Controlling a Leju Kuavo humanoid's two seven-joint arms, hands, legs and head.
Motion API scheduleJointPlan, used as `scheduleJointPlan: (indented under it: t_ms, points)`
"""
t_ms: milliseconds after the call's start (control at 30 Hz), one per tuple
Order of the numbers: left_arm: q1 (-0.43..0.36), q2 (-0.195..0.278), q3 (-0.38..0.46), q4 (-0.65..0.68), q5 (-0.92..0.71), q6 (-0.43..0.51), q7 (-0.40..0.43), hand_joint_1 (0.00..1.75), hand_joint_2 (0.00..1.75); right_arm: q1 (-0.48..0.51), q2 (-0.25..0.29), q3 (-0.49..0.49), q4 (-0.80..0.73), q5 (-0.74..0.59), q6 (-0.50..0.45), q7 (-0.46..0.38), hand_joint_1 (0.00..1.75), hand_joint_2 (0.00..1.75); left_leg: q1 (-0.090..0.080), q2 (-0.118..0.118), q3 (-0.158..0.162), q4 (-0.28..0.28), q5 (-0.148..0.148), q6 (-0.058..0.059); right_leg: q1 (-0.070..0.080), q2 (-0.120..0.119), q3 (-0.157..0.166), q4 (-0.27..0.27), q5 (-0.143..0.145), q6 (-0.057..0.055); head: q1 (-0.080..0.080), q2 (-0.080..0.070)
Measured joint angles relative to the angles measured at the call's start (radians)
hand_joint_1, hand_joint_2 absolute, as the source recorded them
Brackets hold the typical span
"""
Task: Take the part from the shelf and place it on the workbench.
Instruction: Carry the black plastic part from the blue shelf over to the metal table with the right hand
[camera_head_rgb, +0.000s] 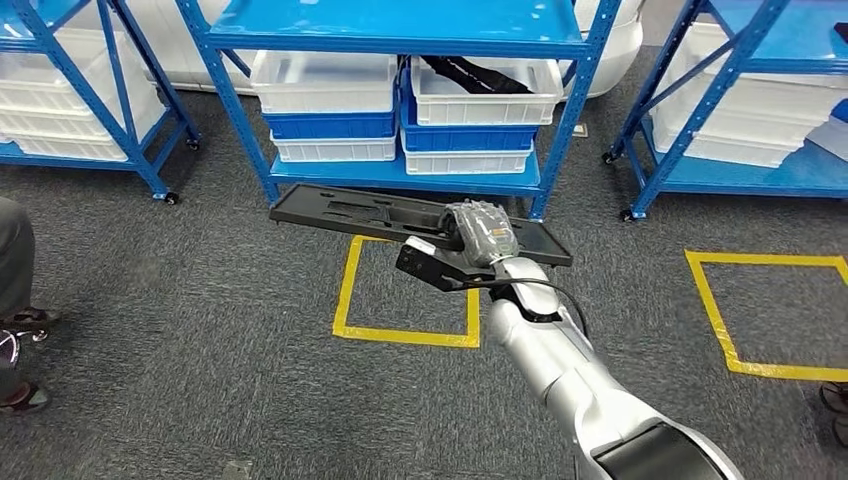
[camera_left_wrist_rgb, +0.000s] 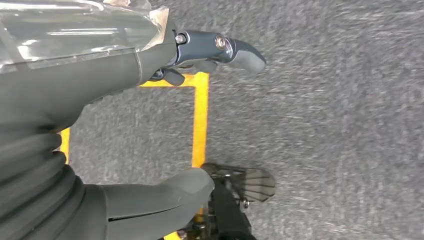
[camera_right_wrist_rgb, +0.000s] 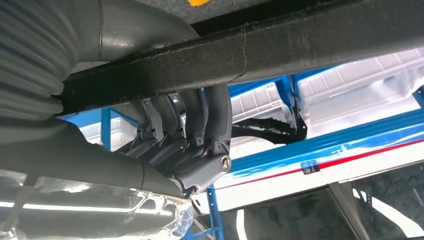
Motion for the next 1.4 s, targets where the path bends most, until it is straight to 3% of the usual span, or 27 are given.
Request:
scheduleJointPlan:
  t_ms: [33, 67, 100, 133, 167, 233, 267, 367, 433, 500, 567, 600, 633, 700, 767, 800, 833, 900, 967, 1033, 1067, 1100, 1133, 1167, 1267, 1300, 1400]
  points:
    - [0.0, 0.0, 0.0, 0.0, 0.0, 0.0, 0.0, 0.0, 1.75, 0.002, 0.0, -0.001, 0.0, 0.001, 0.0, 0.0, 1.66, 1.75, 0.002, 0.0, -0.015, 0.068, -0.037, -0.005, 0.002, -0.001, -0.012, 0.002, 0.009, -0.002, -0.002, 0.0]
    - [0.0, 0.001, 0.0, 0.0, -0.001, 0.0, 0.001, 0.0, 1.75, 0.005, -0.001, -0.001, 0.0, 0.003, 0.0, 0.0, 1.66, 1.75, 0.005, 0.0, -0.02, 0.116, -0.051, -0.01, 0.003, -0.001, -0.023, 0.004, 0.017, 0.0, -0.003, 0.0]
    - [0.0, 0.001, 0.0, 0.0, -0.001, 0.0, 0.001, 0.0, 1.75, 0.008, -0.002, -0.002, 0.0, 0.004, 0.0, 0.0, 1.66, 1.75, 0.008, 0.0, -0.013, 0.136, -0.045, -0.015, 0.003, -0.002, -0.034, 0.006, 0.024, 0.003, -0.004, 0.0]
    - [0.0, 0.002, 0.0, 0.0, -0.001, 0.0, 0.001, 0.0, 1.75, 0.01, -0.002, -0.003, 0.0, 0.005, 0.0, 0.0, 1.66, 1.75, 0.012, 0.001, 0.013, 0.119, -0.024, -0.019, 0.002, -0.002, -0.046, 0.011, 0.03, 0.007, -0.004, 0.0]
    - [0.0, 0.002, 0.0, 0.0, -0.002, 0.0, 0.001, 0.0, 1.75, 0.012, -0.003, -0.003, 0.0, 0.006, 0.0, 0.0, 1.66, 1.75, 0.017, 0.002, 0.057, 0.066, 0.0, -0.023, 0.001, -0.002, -0.056, 0.017, 0.034, 0.011, -0.005, 0.0]
    - [-0.002, 0.002, 0.0, 0.0, -0.003, 0.0, 0.001, 0.0, 1.75, 0.012, -0.004, -0.005, 0.0, 0.007, 0.0, 0.001, 1.66, 1.75, 0.02, 0.001, 0.149, -0.063, 0.014, -0.029, 0.004, -0.001, -0.074, 0.028, 0.042, 0.021, -0.008, 0.0]
    - [-0.003, 0.002, 0.0, 0.0, -0.004, 0.0, 0.001, 0.0, 1.75, 0.012, -0.005, -0.006, 0.0, 0.007, 0.0, 0.001, 1.66, 1.75, 0.019, -0.001, 0.175, -0.106, 0.01, -0.027, 0.007, -0.001, -0.079, 0.031, 0.047, 0.028, -0.009, 0.0]
    - [-0.004, 0.001, 0.0, 0.0, -0.004, 0.0, 0.001, 0.0, 1.75, 0.011, -0.007, -0.006, -0.002, 0.008, 0.001, 0.001, 1.66, 1.75, 0.01, -0.002, 0.174, -0.13, 0.012, -0.007, 0.014, -0.001, -0.09, 0.035, 0.058, 0.051, -0.008, 0.0]
    - [-0.005, 0.001, 0.0, 0.0, -0.005, 0.0, 0.001, 0.0, 1.75, 0.011, -0.01, -0.007, -0.003, 0.009, 0.002, 0.001, 1.66, 1.75, 0.008, 0.0, 0.161, -0.135, 0.028, 0.019, 0.013, 0.001, -0.116, 0.074, 0.027, 0.054, -0.006, 0.0]
    - [-0.006, 0.002, 0.0, 0.0, -0.006, 0.001, 0.001, 0.0, 1.75, 0.012, -0.013, -0.008, -0.003, 0.01, 0.002, 0.001, 1.66, 1.75, 0.006, 0.002, 0.141, -0.137, 0.045, 0.039, 0.007, 0.002, -0.164, 0.192, -0.049, 0.046, -0.002, 0.0]
    - [-0.006, 0.002, 0.0, 0.0, -0.006, 0.001, 0.001, 0.0, 1.75, 0.014, -0.016, -0.009, -0.003, 0.01, 0.002, 0.001, 1.66, 1.75, 0.006, 0.003, 0.12, -0.137, 0.061, 0.044, 0.004, 0.003, -0.201, 0.323, -0.106, 0.05, 0.001, 0.0]
    - [-0.006, 0.001, 0.0, 0.0, -0.006, 0.001, 0.001, 0.0, 1.75, 0.015, -0.017, -0.01, -0.003, 0.01, 0.002, 0.001, 1.66, 1.75, 0.006, 0.003, 0.11, -0.137, 0.069, 0.043, 0.004, 0.003, -0.198, 0.349, -0.11, 0.057, 0.002, 0.0]
    - [-0.006, 0.0, 0.0, 0.0, -0.006, 0.001, 0.001, 0.0, 1.75, 0.016, -0.018, -0.01, -0.003, 0.011, 0.003, 0.001, 1.66, 1.75, 0.006, 0.003, 0.101, -0.137, 0.076, 0.041, 0.004, 0.003, -0.174, 0.334, -0.099, 0.065, 0.004, 0.0]
    - [-0.006, -0.001, 0.0, 0.0, -0.006, 0.001, 0.001, 0.0, 1.75, 0.017, -0.019, -0.011, -0.004, 0.013, 0.003, 0.001, 1.66, 1.75, 0.006, 0.003, 0.089, -0.137, 0.089, 0.034, 0.004, 0.003, -0.075, 0.199, -0.065, 0.072, 0.005, 0.0]
    - [-0.007, -0.002, 0.0, 0.0, -0.006, 0.001, 0.001, 0.0, 1.75, 0.014, -0.017, -0.012, -0.009, 0.013, 0.003, 0.001, 1.66, 1.75, 0.006, 0.004, 0.083, -0.138, 0.101, 0.021, 0.013, 0.004, 0.017, 0.06, -0.059, 0.061, 0.004, 0.0]
    - [-0.007, -0.002, 0.0, 0.0, -0.006, 0.001, 0.001, 0.0, 1.75, 0.013, -0.017, -0.013, -0.011, 0.013, 0.003, 0.001, 1.66, 1.75, 0.006, 0.004, 0.082, -0.14, 0.107, 0.015, 0.018, 0.005, 0.037, 0.025, -0.063, 0.053, 0.005, 0.0]
    - [-0.007, -0.003, 0.0, 0.0, -0.006, 0.001, 0.001, 0.0, 1.75, 0.012, -0.017, -0.014, -0.012, 0.013, 0.003, 0.001, 1.66, 1.75, 0.005, 0.004, 0.081, -0.143, 0.114, 0.008, 0.024, 0.005, 0.04, 0.016, -0.063, 0.047, 0.005, 0.0]
    - [-0.006, -0.002, 0.0, 0.0, -0.006, 0.001, 0.001, 0.0, 1.75, 0.011, -0.017, -0.015, -0.013, 0.014, 0.004, 0.001, 1.66, 1.75, 0.006, 0.004, 0.076, -0.143, 0.113, -0.002, 0.014, 0.004, 0.032, 0.009, -0.048, 0.032, 0.003, 0.0]
    - [-0.006, -0.002, 0.0, 0.0, -0.007, 0.001, 0.0, 0.0, 1.75, 0.011, -0.014, -0.015, -0.013, 0.014, 0.005, 0.001, 1.66, 1.75, 0.009, 0.004, 0.052, -0.087, 0.054, -0.009, 0.002, 0.002, 0.022, 0.003, -0.029, 0.011, -0.004, 0.0]
    - [-0.006, -0.001, 0.0, 0.0, -0.008, 0.001, 0.0, 0.0, 1.75, 0.011, -0.012, -0.016, -0.014, 0.014, 0.005, 0.001, 1.66, 1.75, 0.011, 0.001, 0.01, 0.043, -0.036, -0.015, 0.004, 0.0, 0.006, 0.005, -0.015, -0.003, -0.01, 0.0]
    - [-0.005, -0.001, 0.0, 0.0, -0.008, 0.001, 0.0, 0.0, 1.75, 0.012, -0.012, -0.017, -0.014, 0.014, 0.005, 0.001, 1.66, 1.75, 0.011, 0.0, -0.007, 0.105, -0.063, -0.018, 0.006, 0.0, -0.002, 0.007, -0.011, -0.005, -0.01, 0.0]
    - [-0.005, 0.0, 0.0, 0.0, -0.008, 0.001, 0.0, 0.0, 1.75, 0.014, -0.012, -0.018, -0.014, 0.014, 0.005, 0.001, 1.66, 1.75, 0.012, 0.0, -0.012, 0.141, -0.07, -0.021, 0.007, -0.001, -0.011, 0.011, -0.007, -0.004, -0.011, 0.0]
    - [-0.005, 0.0, 0.0, 0.0, -0.008, 0.001, 0.0, 0.0, 1.75, 0.015, -0.013, -0.02, -0.014, 0.014, 0.005, 0.001, 1.66, 1.75, 0.013, 0.001, 0.002, 0.139, -0.059, -0.024, 0.007, -0.001, -0.018, 0.015, -0.004, -0.003, -0.012, 0.0]
    - [-0.005, 0.001, 0.0, 0.0, -0.008, 0.001, 0.0, 0.0, 1.75, 0.016, -0.013, -0.021, -0.014, 0.014, 0.005, 0.001, 1.66, 1.75, 0.015, 0.001, 0.035, 0.097, -0.035, -0.026, 0.006, -0.001, -0.025, 0.021, -0.002, -0.001, -0.012, 0.0]
    - [-0.007, 0.002, 0.0, 0.0, -0.008, 0.001, 0.0, 0.0, 1.75, 0.014, -0.014, -0.027, -0.014, 0.013, 0.005, 0.001, 1.66, 1.75, 0.017, 0.003, 0.148, -0.08, 0.013, -0.024, 0.011, 0.0, -0.044, 0.039, 0.001, 0.005, -0.015, 0.0]
    - [-0.007, 0.002, 0.0, 0.0, -0.009, 0.001, 0.0, 0.0, 1.75, 0.013, -0.015, -0.029, -0.015, 0.013, 0.005, 0.0, 1.66, 1.75, 0.015, 0.002, 0.16, -0.106, 0.013, -0.021, 0.015, 0.001, -0.05, 0.043, 0.004, 0.011, -0.015, 0.0]
    - [-0.007, 0.002, 0.0, 0.0, -0.009, 0.002, 0.0, 0.0, 1.75, 0.013, -0.017, -0.033, -0.016, 0.014, 0.005, -0.001, 1.66, 1.75, 0.01, 0.0, 0.152, -0.121, 0.019, 0.001, 0.02, 0.002, -0.066, 0.05, 0.01, 0.032, -0.012, 0.0]
